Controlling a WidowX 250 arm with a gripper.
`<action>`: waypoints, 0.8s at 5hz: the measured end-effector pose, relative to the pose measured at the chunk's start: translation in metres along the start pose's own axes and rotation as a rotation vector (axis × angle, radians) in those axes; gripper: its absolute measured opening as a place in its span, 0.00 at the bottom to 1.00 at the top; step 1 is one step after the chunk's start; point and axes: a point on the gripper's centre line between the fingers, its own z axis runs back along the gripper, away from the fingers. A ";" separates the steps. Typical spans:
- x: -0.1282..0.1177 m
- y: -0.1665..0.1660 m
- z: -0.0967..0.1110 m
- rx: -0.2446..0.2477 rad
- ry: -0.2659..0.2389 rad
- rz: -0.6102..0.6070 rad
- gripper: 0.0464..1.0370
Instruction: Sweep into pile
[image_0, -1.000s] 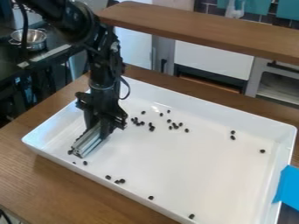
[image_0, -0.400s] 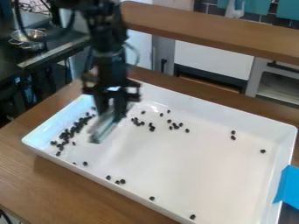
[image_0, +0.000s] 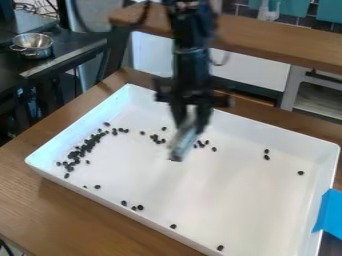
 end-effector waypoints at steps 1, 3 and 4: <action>0.005 -0.041 -0.028 0.013 0.049 -0.001 0.33; 0.027 -0.082 -0.056 0.004 0.059 0.006 0.33; 0.032 -0.102 -0.071 0.025 0.065 0.007 0.33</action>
